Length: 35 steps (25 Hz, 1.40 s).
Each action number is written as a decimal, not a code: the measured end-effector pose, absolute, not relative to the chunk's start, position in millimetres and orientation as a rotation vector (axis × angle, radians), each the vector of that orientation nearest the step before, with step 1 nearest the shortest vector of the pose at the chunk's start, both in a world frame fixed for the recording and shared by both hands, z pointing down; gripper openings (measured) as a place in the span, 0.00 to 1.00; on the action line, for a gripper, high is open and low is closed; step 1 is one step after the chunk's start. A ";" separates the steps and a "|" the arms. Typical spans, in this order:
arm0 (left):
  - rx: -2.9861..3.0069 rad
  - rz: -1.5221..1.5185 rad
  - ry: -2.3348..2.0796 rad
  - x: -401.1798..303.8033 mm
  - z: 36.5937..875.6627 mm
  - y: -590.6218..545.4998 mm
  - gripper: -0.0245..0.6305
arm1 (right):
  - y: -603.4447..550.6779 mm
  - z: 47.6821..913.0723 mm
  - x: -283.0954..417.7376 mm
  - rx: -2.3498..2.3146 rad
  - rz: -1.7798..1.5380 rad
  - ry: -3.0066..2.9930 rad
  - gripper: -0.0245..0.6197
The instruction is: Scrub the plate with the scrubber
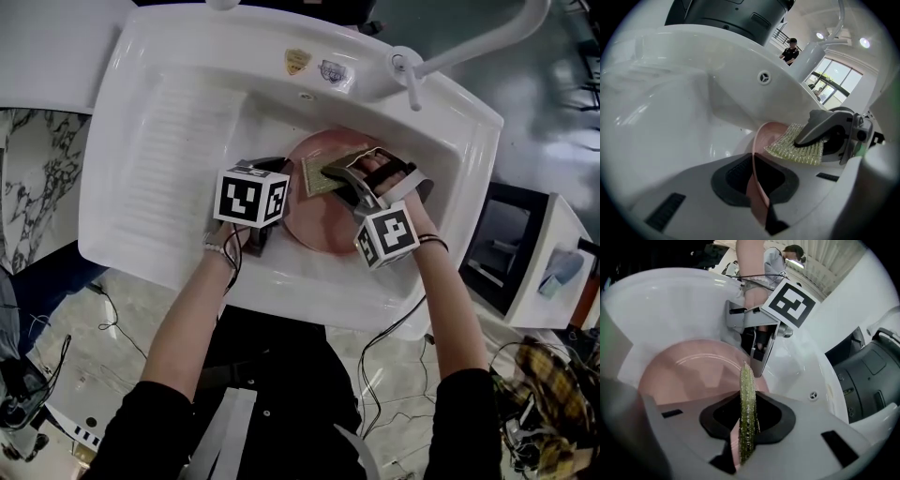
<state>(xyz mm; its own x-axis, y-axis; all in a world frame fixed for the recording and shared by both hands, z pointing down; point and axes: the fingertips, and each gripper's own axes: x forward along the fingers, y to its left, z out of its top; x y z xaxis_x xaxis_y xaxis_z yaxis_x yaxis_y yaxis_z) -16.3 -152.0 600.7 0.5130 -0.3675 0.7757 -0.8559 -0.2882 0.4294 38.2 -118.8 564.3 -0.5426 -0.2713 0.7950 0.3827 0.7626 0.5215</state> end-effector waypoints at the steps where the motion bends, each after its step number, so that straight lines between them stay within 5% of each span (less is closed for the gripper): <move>1: 1.871 0.696 -1.012 -16.3 600.7 -152.0 0.06 | -122.2 566.4 36.3 -0.082 -0.855 -1.972 0.15; 35: 1.887 0.694 -1.016 -16.8 597.8 -152.4 0.06 | -63.7 602.7 136.2 -0.078 -0.054 -1.558 0.16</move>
